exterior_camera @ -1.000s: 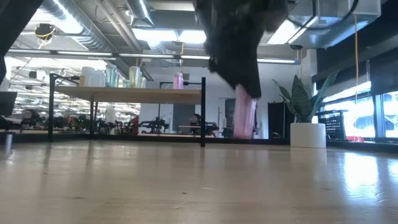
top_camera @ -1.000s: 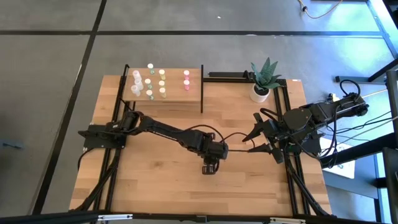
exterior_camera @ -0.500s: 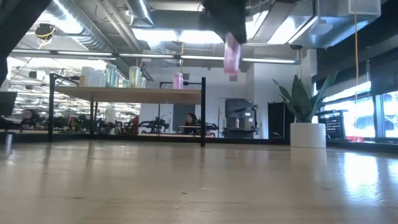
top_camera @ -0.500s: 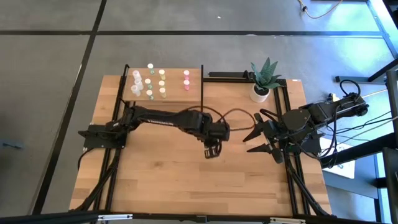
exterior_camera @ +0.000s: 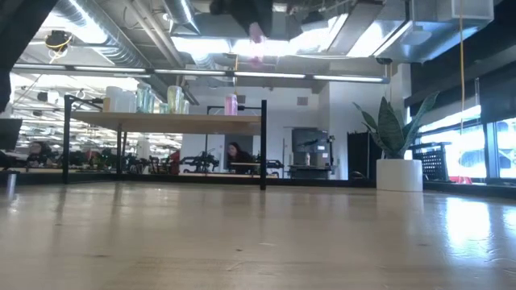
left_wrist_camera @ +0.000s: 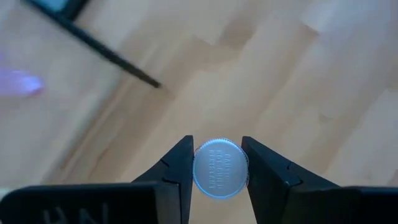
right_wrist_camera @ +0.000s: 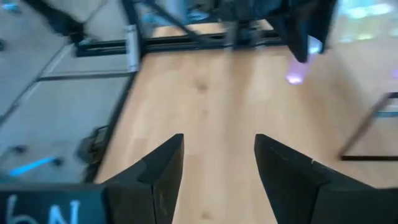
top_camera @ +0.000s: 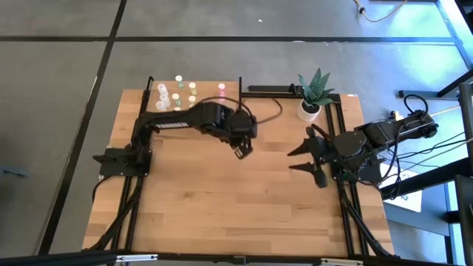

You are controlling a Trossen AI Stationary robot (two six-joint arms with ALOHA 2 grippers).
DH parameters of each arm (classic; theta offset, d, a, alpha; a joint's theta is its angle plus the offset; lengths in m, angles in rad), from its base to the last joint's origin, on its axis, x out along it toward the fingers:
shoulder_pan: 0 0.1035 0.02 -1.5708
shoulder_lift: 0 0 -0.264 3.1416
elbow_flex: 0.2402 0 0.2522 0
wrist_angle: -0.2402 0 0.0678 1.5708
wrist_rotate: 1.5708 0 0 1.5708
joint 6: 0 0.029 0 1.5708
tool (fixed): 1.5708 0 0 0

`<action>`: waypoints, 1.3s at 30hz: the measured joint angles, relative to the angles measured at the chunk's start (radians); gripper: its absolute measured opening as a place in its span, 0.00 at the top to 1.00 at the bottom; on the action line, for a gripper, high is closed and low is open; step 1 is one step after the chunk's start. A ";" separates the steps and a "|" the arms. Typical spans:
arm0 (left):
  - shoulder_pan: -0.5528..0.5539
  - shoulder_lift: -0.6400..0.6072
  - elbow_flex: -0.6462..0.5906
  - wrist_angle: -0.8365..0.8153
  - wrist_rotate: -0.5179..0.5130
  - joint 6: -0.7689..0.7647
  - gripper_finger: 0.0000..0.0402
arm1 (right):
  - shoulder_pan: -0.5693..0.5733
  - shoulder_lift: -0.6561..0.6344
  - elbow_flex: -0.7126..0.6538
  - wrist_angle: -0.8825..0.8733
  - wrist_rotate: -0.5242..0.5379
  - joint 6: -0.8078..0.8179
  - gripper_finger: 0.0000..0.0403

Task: Pick and place medicine bottles onto shelf by color
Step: Put the pink pill bottle aligned with the other pink pill bottle on the shelf

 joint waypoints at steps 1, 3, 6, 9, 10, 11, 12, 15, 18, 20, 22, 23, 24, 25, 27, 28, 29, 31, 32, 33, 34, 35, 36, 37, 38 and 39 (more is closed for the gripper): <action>0.012 -0.010 0.000 -0.011 -0.008 -0.020 0.74 | 0.000 0.000 0.000 0.000 0.035 -0.001 0.51; 0.039 -0.017 0.000 -0.050 -0.034 -0.050 0.74 | 0.000 0.000 0.000 -0.001 0.100 -0.002 0.51; 0.086 -0.024 0.000 -0.079 -0.062 -0.085 0.74 | 0.000 0.000 0.000 -0.005 0.168 -0.002 0.51; 0.138 -0.026 0.000 -0.075 -0.064 -0.108 0.74 | 0.000 0.000 0.000 -0.005 0.199 0.000 0.51; 0.153 -0.026 0.000 -0.075 -0.065 -0.115 0.74 | 0.000 0.000 0.000 -0.005 0.202 -0.001 0.51; 0.167 -0.026 0.000 -0.076 -0.066 -0.118 0.74 | 0.000 0.000 0.000 -0.005 0.202 -0.001 0.51; 0.179 -0.026 0.000 -0.075 -0.069 -0.127 0.74 | 0.000 0.000 0.000 -0.005 0.202 -0.002 0.51; 0.207 -0.026 -0.007 -0.074 -0.075 -0.144 0.74 | 0.000 0.000 0.000 -0.005 0.202 -0.001 0.51; 0.219 -0.026 -0.022 -0.075 -0.115 -0.151 0.74 | 0.000 0.000 0.000 -0.005 0.202 0.000 0.51; 0.221 -0.026 -0.037 -0.074 -0.125 -0.152 0.74 | 0.000 0.000 0.000 -0.005 0.202 -0.002 0.51; 0.219 -0.026 -0.060 -0.063 -0.127 -0.157 0.74 | 0.000 0.000 0.000 -0.005 0.202 -0.002 0.51; 0.218 -0.025 -0.068 -0.055 -0.131 -0.159 0.74 | 0.000 0.000 0.000 -0.005 0.202 -0.002 0.51; 0.218 -0.024 -0.072 -0.050 -0.136 -0.158 0.74 | 0.000 0.000 0.000 -0.005 0.202 -0.002 0.51; 0.218 -0.024 -0.076 -0.050 -0.141 -0.153 0.74 | 0.000 0.000 0.000 -0.005 0.202 -0.002 0.51; 0.222 -0.024 -0.081 -0.053 -0.145 -0.152 0.75 | 0.000 0.000 0.000 -0.005 0.202 -0.002 0.51; 0.223 -0.024 -0.083 -0.060 -0.146 -0.149 0.75 | 0.000 0.000 0.000 -0.004 0.202 -0.002 0.51; 0.225 -0.024 -0.083 -0.071 -0.146 -0.137 0.76 | 0.000 0.000 0.000 -0.005 0.202 -0.002 0.51; 0.230 -0.033 -0.083 -0.075 -0.146 -0.120 0.77 | 0.000 0.000 0.000 -0.004 0.202 -0.002 0.51; 0.230 -0.042 -0.083 -0.075 -0.146 -0.111 0.77 | 0.000 0.000 0.000 -0.004 0.202 -0.002 0.51; 0.230 -0.053 -0.083 -0.075 -0.146 -0.107 0.77 | 0.000 0.000 0.000 -0.004 0.202 -0.002 0.51; 0.230 -0.065 -0.083 -0.075 -0.147 -0.106 0.77 | 0.000 0.000 0.000 -0.004 0.202 -0.002 0.51; 0.231 -0.076 -0.083 -0.075 -0.147 -0.107 0.77 | 0.000 0.000 0.000 -0.004 0.202 -0.002 0.51; 0.232 -0.087 -0.083 -0.075 -0.148 -0.107 0.77 | 0.000 0.000 0.000 -0.004 0.202 -0.003 0.51; 0.233 -0.095 -0.083 -0.074 -0.149 -0.109 0.77 | 0.000 0.000 0.000 -0.004 0.202 -0.002 0.51; 0.234 -0.102 -0.083 -0.069 -0.150 -0.111 0.77 | 0.000 0.000 0.000 -0.004 0.202 -0.002 0.51; 0.234 -0.106 -0.083 -0.063 -0.151 -0.111 0.77 | 0.000 0.000 0.000 -0.004 0.202 -0.002 0.51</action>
